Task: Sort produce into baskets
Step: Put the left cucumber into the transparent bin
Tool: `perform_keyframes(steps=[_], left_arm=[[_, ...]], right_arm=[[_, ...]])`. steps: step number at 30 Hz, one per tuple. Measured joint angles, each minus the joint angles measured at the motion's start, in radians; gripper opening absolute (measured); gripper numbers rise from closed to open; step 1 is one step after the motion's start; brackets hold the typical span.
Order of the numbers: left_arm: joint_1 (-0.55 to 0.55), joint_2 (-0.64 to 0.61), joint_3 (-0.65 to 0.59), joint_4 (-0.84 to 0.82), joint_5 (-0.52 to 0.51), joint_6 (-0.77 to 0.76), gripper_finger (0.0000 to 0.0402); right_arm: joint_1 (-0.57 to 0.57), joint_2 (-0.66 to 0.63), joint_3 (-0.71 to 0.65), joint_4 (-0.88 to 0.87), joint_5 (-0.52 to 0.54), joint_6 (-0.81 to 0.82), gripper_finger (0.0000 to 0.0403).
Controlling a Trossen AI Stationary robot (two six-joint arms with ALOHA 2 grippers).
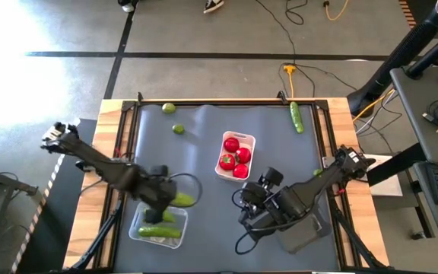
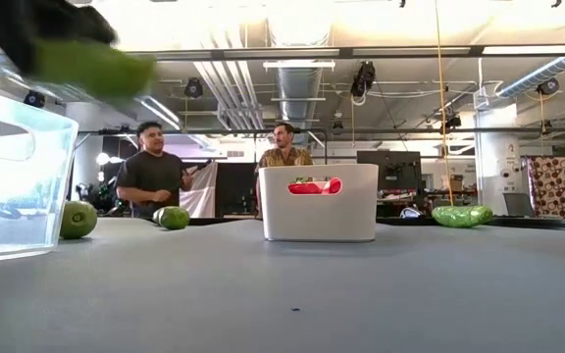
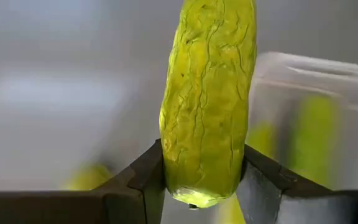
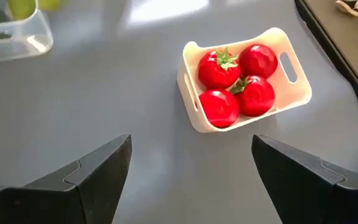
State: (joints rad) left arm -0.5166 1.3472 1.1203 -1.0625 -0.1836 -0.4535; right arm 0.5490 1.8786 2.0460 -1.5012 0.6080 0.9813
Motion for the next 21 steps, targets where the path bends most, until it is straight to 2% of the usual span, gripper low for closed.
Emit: perform_keyframes(steps=[5,11,14,21], left_arm=[[-0.134,-0.104,-0.045,-0.017,0.134,-0.198,0.0139],[-0.259,-0.125,-0.168,0.026,0.163,-0.328,0.0142],[-0.296,-0.118,-0.229,0.102,0.211,-0.364,0.0143],[-0.312,-0.114,-0.303,0.153,0.193,-0.427,0.0157]], right_arm=[[-0.016,0.001,0.000,0.055,0.027,0.000,0.0325],[-0.041,0.001,-0.001,0.138,0.049,-0.013,0.0325],[-0.052,0.001,-0.002,0.165,0.049,-0.013,0.0325],[-0.078,0.002,-0.002,0.218,0.047,0.040,0.0325]])
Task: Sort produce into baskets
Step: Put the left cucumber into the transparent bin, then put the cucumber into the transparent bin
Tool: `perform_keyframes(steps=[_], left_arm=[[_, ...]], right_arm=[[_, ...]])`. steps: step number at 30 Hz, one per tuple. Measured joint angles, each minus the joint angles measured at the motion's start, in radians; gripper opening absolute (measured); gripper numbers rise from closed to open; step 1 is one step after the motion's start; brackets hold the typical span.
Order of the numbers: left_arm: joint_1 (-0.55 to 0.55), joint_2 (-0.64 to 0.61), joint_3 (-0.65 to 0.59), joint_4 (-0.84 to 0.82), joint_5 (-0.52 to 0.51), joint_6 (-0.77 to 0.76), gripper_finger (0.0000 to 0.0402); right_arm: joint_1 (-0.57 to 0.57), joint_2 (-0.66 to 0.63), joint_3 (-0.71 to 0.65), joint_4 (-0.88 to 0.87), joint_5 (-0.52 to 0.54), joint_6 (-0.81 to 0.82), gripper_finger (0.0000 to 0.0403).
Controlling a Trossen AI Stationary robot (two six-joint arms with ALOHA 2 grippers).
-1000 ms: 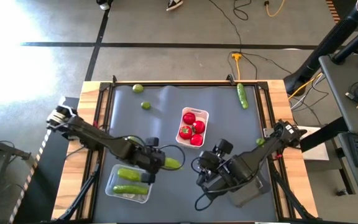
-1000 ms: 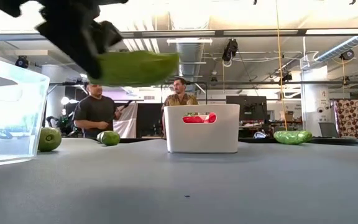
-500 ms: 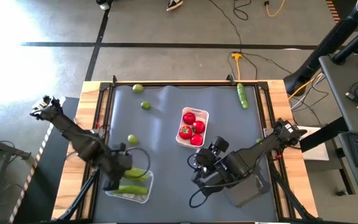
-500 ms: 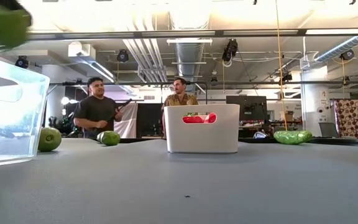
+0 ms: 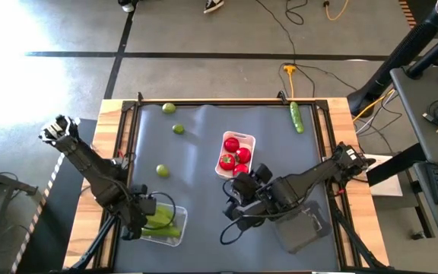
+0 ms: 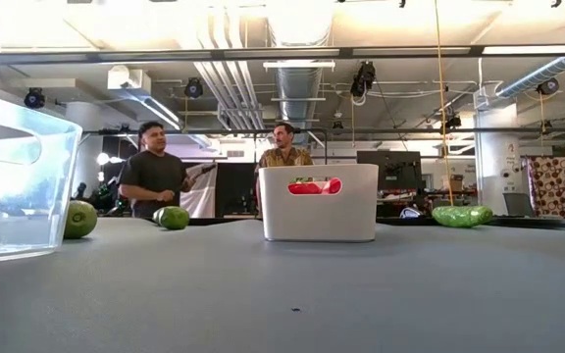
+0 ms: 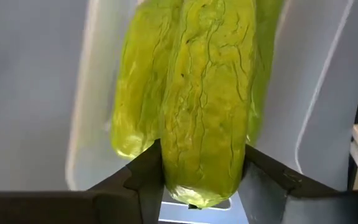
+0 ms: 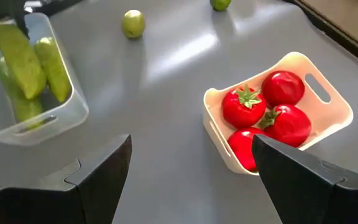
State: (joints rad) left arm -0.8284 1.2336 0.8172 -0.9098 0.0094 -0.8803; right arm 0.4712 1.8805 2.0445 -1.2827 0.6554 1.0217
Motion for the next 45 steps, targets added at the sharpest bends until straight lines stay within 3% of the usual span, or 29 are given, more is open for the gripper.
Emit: perform_keyframes(steps=[5,9,13,15,20,26,32,38,42,45], left_arm=[[-0.004,-0.027,0.011,-0.019,0.003,0.051,0.0197],[-0.004,-0.047,0.062,-0.076,0.002,0.120,0.0230],[-0.003,-0.074,0.125,-0.171,-0.011,0.205,0.0251],[-0.002,-0.090,0.147,-0.222,-0.072,0.226,0.0255],[0.032,-0.130,0.152,-0.240,-0.217,0.216,0.0254],[0.149,-0.198,0.111,-0.245,-0.236,0.214,0.0253],[0.345,-0.274,0.087,-0.245,-0.241,0.240,0.0253],[0.505,-0.282,0.085,-0.239,-0.241,0.323,0.0253],[0.590,-0.281,0.085,-0.213,-0.240,0.361,0.0253],[0.638,-0.277,0.085,-0.179,-0.239,0.383,0.0253]], right_arm=[[-0.014,-0.001,0.000,0.000,-0.012,0.066,0.0325],[-0.050,-0.021,-0.001,-0.029,-0.089,0.158,0.0325],[-0.123,-0.044,-0.001,-0.199,-0.110,0.242,0.0325],[-0.181,-0.048,-0.005,-0.296,-0.114,0.281,0.0325],[-0.408,-0.114,-0.140,-0.208,-0.167,0.141,0.0325],[-0.753,-0.145,-0.349,-0.128,-0.184,-0.030,0.0325],[-1.058,-0.144,-0.525,-0.031,-0.183,-0.238,0.0325],[-1.258,-0.145,-0.710,0.040,-0.202,-0.352,0.0325],[-1.338,-0.145,-0.833,0.255,-0.322,-0.450,0.0325],[-1.375,-0.145,-0.895,0.381,-0.349,-0.484,0.0325]])
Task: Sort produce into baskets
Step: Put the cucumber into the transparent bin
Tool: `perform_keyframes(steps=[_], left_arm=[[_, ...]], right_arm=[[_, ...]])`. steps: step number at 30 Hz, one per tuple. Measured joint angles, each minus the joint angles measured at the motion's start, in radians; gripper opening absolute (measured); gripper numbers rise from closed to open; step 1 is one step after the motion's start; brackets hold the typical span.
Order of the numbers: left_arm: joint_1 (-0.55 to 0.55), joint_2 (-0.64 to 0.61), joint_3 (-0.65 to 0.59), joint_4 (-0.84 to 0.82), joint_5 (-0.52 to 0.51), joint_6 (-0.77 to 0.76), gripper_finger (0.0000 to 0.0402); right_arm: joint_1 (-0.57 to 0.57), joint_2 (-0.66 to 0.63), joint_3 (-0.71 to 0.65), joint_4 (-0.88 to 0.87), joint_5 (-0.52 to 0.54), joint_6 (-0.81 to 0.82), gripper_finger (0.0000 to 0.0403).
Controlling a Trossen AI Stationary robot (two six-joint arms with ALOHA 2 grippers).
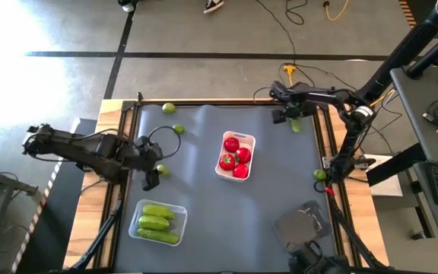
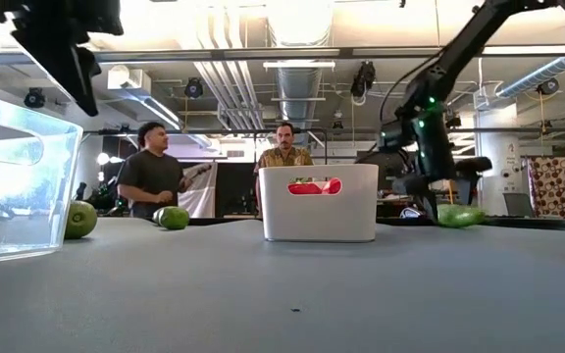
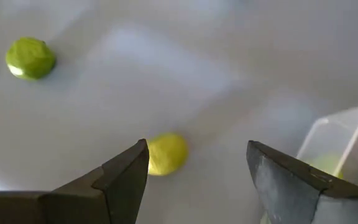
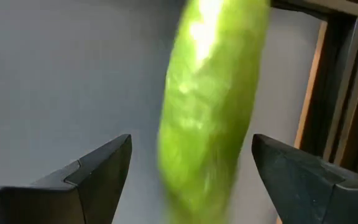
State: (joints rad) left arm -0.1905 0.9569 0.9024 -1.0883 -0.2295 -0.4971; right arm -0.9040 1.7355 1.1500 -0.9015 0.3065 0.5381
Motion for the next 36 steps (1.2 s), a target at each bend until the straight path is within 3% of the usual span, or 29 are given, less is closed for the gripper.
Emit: perform_keyframes(steps=[9,20,23,29,32,36], left_arm=[[0.075,0.027,0.000,0.081,0.003,0.040,0.0253],[0.104,0.045,0.000,0.144,0.004,0.146,0.0253],[0.104,0.039,0.000,0.135,0.034,0.146,0.0253],[0.100,0.039,0.000,0.023,0.206,0.068,0.0253],[0.077,0.039,-0.001,0.006,0.239,0.061,0.0253],[0.028,0.040,-0.002,0.010,0.241,0.068,0.0253]], right_arm=[[-0.060,-0.003,-0.061,0.085,-0.030,-0.041,0.0312],[-0.031,-0.019,-0.050,0.092,-0.077,-0.108,0.0181],[0.019,-0.076,-0.040,0.090,-0.045,-0.112,0.0171],[0.180,-0.239,0.011,0.027,0.025,-0.101,0.0178],[0.301,-0.326,0.051,-0.031,0.037,-0.064,0.0181],[0.521,-0.423,0.089,-0.044,0.035,0.100,0.0176]])
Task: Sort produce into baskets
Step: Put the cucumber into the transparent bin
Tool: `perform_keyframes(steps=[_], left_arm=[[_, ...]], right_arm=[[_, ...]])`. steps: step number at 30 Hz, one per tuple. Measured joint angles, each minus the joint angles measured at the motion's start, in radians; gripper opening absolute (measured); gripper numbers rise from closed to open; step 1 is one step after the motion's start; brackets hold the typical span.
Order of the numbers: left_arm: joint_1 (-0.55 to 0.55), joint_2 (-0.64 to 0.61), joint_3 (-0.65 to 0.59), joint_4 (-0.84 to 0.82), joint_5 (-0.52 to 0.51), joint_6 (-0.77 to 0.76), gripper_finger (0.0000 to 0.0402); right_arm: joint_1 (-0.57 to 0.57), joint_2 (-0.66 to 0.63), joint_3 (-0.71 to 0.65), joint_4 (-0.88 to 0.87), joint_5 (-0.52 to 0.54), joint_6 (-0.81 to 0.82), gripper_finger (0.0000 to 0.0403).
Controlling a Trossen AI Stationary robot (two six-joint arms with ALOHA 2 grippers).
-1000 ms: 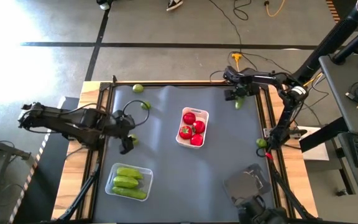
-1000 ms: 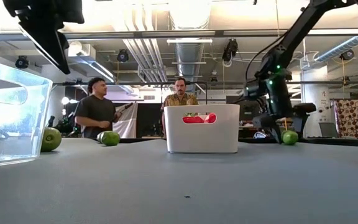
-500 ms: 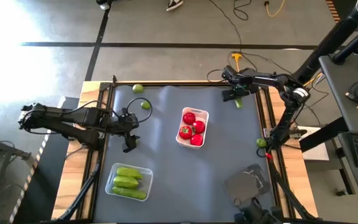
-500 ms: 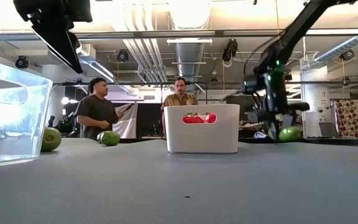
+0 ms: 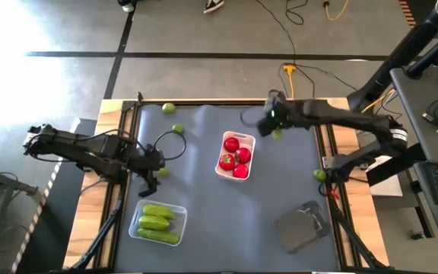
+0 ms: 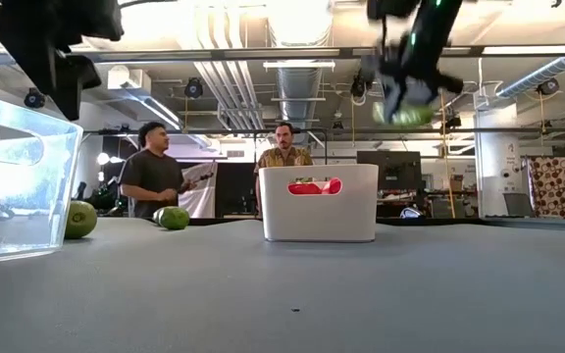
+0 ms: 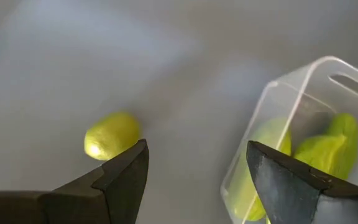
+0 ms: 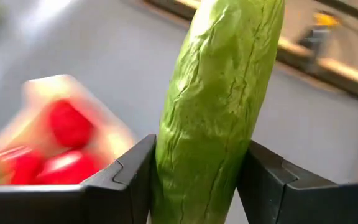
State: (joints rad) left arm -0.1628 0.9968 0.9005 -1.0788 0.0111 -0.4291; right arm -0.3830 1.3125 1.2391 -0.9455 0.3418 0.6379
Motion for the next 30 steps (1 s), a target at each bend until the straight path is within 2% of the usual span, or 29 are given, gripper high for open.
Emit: perform_keyframes(steps=[6,10,14,17,19,23,30], left_arm=[[-0.073,0.000,-0.016,0.007,0.000,0.027,0.0253],[-0.102,0.000,-0.066,0.115,0.000,0.017,0.0253],[-0.133,0.002,-0.118,0.236,0.019,-0.113,0.0253],[-0.167,0.006,-0.147,0.277,0.129,-0.173,0.0253],[-0.202,0.009,-0.151,0.301,0.135,-0.223,0.0252],[-0.263,0.018,-0.140,0.337,0.088,-0.283,0.0251],[-0.282,0.046,-0.088,0.385,-0.091,-0.337,0.0251]], right_arm=[[0.431,-0.009,0.045,0.001,0.052,0.314,0.0174],[0.665,0.084,0.069,0.007,0.076,0.517,0.0174],[0.827,0.222,0.111,0.079,0.075,0.566,0.0182],[0.885,0.329,0.163,0.116,0.061,0.564,0.0185],[0.896,0.395,0.201,0.125,0.047,0.529,0.0185],[0.891,0.521,0.265,0.149,0.024,0.375,0.0184],[0.847,0.687,0.297,0.249,-0.007,0.144,0.0187]])
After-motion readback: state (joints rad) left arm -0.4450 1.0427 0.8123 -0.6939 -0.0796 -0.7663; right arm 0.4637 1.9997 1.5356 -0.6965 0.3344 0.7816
